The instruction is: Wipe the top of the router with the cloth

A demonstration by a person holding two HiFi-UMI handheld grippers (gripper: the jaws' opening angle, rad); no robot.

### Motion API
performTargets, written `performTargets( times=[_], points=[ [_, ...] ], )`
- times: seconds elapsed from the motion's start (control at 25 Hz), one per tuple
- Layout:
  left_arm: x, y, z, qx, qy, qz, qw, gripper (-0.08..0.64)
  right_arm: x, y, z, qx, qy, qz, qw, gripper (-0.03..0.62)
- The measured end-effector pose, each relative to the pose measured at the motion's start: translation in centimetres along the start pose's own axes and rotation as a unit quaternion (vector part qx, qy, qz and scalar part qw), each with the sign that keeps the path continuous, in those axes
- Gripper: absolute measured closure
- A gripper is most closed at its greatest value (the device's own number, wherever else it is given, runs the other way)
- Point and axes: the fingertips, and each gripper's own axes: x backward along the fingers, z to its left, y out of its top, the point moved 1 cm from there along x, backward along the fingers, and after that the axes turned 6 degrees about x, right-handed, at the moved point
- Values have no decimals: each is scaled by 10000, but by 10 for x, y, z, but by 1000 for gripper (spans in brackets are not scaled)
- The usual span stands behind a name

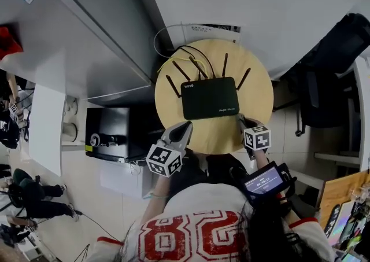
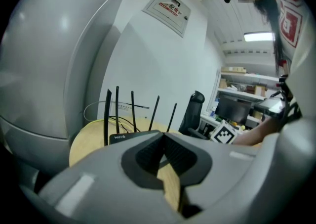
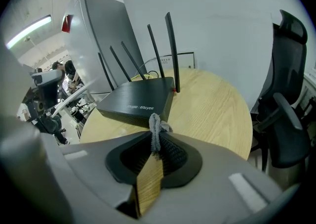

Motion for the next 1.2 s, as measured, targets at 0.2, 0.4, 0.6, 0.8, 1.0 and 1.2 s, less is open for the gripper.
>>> performTargets(
  times=[0.2, 0.4, 0.6, 0.8, 1.0, 1.2],
  points=[
    [15, 6, 13, -64, -128, 80, 9999, 565, -6, 1, 19, -87, -53, 60, 9999, 549],
    [35, 11, 36, -57, -115, 71, 9999, 565, -22, 7, 52, -142, 24, 95, 9999, 549],
    [53, 14, 60, -16, -74, 53, 10000, 565, -36, 11, 80, -224, 48, 162, 9996, 549],
    [65, 17, 82, 48, -68, 4, 10000, 565, -47, 15, 101, -297, 23, 196, 9994, 549],
    [71, 18, 96, 84, -170, 39, 9998, 565, -57, 21, 127, -269, 115, 222, 9993, 549],
    [75, 21, 106, 95, -265, 45, 9996, 565, -67, 25, 154, -205, 278, 245, 9991, 549]
  ],
)
